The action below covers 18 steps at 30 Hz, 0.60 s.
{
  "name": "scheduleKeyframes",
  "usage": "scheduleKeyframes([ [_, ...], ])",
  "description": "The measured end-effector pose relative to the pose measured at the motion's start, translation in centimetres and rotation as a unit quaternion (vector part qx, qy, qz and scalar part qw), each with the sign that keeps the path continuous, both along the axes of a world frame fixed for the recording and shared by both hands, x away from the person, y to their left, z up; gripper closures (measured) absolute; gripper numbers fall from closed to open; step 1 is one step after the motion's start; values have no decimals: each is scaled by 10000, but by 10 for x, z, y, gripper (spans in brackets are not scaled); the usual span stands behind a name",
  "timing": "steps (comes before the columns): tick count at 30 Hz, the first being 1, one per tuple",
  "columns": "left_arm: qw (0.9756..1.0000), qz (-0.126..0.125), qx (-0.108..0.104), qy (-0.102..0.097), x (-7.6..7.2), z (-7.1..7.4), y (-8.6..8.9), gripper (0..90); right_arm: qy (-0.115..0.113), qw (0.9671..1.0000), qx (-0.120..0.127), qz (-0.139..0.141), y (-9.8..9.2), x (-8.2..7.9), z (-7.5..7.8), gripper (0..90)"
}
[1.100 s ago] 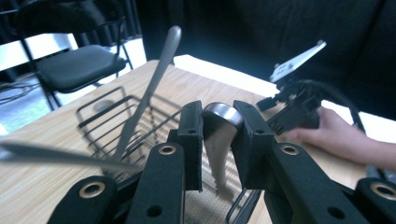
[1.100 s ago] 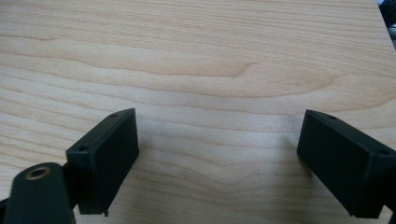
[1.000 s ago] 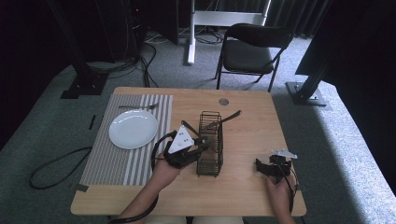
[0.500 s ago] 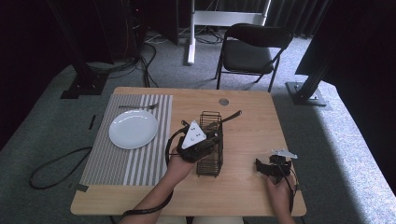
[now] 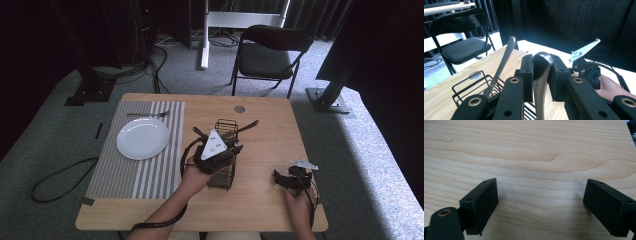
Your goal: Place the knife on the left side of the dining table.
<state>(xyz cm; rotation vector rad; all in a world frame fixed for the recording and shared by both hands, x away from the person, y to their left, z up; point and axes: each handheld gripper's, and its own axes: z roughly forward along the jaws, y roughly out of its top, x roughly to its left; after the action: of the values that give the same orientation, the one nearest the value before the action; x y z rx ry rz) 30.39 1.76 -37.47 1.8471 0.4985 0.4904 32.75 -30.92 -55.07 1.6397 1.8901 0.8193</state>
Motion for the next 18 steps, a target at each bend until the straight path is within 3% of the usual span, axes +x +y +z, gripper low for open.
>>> scheduleKeyframes([
  [4, 9999, -22, 103, -62, -1, 2, -6, 765, 6, 10000, -2, 2, 0, 0, 0, 118],
  [18, 10000, -31, 19, -74, -4, 2, -7, 772, 3, 10000, 5, -5, 0, 0, 0, 118],
])
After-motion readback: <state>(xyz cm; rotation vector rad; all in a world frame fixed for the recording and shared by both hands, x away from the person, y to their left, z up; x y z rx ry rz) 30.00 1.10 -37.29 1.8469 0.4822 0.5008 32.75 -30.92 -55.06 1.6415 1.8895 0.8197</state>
